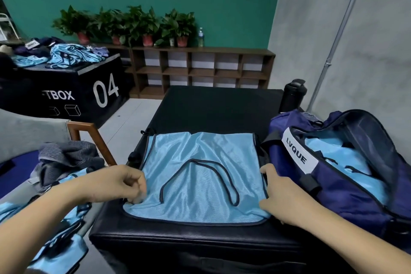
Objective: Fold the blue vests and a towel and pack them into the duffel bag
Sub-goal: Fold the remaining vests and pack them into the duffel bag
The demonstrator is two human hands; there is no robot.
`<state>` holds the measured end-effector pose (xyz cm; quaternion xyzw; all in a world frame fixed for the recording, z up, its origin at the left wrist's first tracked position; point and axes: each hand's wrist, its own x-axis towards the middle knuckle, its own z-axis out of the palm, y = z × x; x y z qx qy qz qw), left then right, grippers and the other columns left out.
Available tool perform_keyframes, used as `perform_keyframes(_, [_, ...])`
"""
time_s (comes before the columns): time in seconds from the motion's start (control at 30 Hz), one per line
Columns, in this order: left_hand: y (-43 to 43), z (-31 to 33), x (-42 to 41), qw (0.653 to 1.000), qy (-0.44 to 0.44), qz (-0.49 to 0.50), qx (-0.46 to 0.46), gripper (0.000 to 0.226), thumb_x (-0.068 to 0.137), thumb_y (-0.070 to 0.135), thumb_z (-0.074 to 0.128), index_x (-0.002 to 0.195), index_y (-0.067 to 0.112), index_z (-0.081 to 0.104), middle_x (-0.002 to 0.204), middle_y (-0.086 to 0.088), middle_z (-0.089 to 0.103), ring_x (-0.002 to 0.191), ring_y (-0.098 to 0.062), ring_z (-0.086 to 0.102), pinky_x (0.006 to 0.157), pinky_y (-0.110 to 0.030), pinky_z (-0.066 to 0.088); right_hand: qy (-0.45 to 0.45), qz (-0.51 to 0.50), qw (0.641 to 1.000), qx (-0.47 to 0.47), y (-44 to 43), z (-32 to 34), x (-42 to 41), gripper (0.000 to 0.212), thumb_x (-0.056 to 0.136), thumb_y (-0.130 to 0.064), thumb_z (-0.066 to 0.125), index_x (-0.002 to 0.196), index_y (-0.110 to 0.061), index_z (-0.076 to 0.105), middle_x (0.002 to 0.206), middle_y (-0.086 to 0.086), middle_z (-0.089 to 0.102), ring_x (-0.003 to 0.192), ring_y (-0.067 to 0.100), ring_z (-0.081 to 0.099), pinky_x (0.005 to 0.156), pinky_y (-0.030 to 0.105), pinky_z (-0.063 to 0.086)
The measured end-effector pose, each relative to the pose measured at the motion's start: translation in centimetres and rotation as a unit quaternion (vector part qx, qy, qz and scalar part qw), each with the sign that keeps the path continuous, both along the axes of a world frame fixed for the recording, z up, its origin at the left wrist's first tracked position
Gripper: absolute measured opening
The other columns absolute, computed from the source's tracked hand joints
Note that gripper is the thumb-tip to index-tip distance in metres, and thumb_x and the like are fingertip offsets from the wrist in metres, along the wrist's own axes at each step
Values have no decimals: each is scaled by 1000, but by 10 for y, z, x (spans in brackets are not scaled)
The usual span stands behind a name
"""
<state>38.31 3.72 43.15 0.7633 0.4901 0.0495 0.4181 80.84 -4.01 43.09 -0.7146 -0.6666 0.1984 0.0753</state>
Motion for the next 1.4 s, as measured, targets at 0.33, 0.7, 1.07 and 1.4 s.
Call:
perform_keyframes(0.33, [46,-14,14,934,104,276,201,29,89,43,81,87,16,70,76,-3,74,72,-20,68,59,-31,46,-198,54,977,63,35,10,-9,29,101,-38,55,123,-22,44,120,1,48,85,28,52,77,42,51])
perform_keyframes(0.7, [89,-37,27,932,165,284,152,29,85,35,79,74,8,78,75,-7,75,73,-22,69,65,-37,56,-190,52,979,44,50,-5,-8,12,98,-25,51,107,-20,45,100,2,57,89,33,59,72,39,47])
perform_keyframes(1.07, [125,-42,12,907,152,327,218,17,90,30,76,92,19,63,86,-2,69,79,-19,61,62,-34,47,43,120,991,31,20,6,-40,11,94,-37,57,93,-28,62,72,-7,73,61,12,64,63,29,53])
perform_keyframes(1.4, [163,-49,12,919,84,332,195,15,89,23,79,83,9,75,81,-7,76,77,-24,68,62,-32,50,-209,237,941,120,57,-24,-3,43,90,-24,55,131,-37,52,122,-14,52,113,14,52,107,34,38])
